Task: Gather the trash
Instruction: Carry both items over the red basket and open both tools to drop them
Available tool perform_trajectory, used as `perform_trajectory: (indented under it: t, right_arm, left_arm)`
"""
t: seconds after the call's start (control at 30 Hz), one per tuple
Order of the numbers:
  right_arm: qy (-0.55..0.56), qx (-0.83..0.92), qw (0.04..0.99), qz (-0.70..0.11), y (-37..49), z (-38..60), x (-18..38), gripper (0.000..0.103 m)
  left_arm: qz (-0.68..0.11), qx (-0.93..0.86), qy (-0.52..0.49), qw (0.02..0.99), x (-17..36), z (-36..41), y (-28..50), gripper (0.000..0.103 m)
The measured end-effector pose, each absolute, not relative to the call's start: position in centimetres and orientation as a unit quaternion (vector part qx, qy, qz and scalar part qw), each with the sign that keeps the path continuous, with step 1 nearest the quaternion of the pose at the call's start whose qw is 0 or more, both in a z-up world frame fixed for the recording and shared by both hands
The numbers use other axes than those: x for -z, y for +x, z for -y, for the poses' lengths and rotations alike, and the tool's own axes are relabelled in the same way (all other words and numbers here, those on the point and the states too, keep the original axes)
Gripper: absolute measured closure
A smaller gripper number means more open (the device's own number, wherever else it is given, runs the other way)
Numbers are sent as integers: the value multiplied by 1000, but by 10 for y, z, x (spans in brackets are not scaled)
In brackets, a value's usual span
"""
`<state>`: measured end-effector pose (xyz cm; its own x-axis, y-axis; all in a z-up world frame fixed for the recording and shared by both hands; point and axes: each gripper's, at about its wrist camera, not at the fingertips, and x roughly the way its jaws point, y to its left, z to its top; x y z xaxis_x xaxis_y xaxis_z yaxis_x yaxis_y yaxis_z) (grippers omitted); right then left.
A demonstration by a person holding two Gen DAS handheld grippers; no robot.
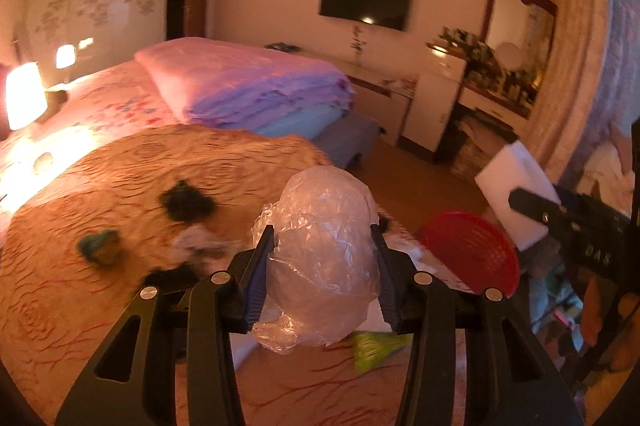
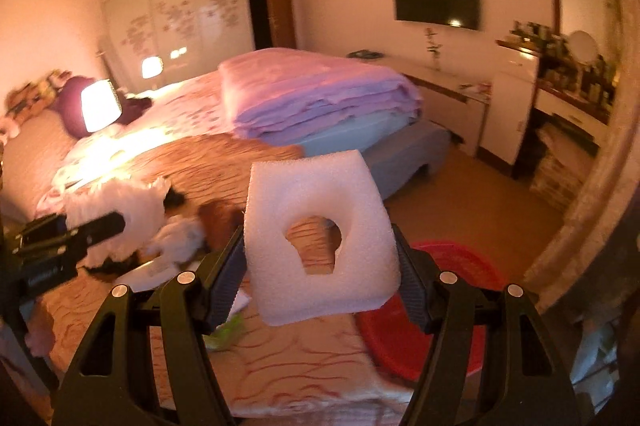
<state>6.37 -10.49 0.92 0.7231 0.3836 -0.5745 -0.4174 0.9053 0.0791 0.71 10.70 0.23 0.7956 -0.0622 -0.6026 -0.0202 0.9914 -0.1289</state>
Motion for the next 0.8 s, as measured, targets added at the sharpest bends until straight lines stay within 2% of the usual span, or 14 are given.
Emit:
perform_trajectory:
  t: [0.4, 0.8]
  right_arm:
    - [-17, -131, 941, -311, 93, 176, 4, 38]
    - [26, -87, 924, -371, 119, 225, 53, 38]
  left_arm:
    - [-357, 103, -33, 928, 14, -25, 66, 60]
    - [-411, 165, 30, 896, 47, 52, 113, 59]
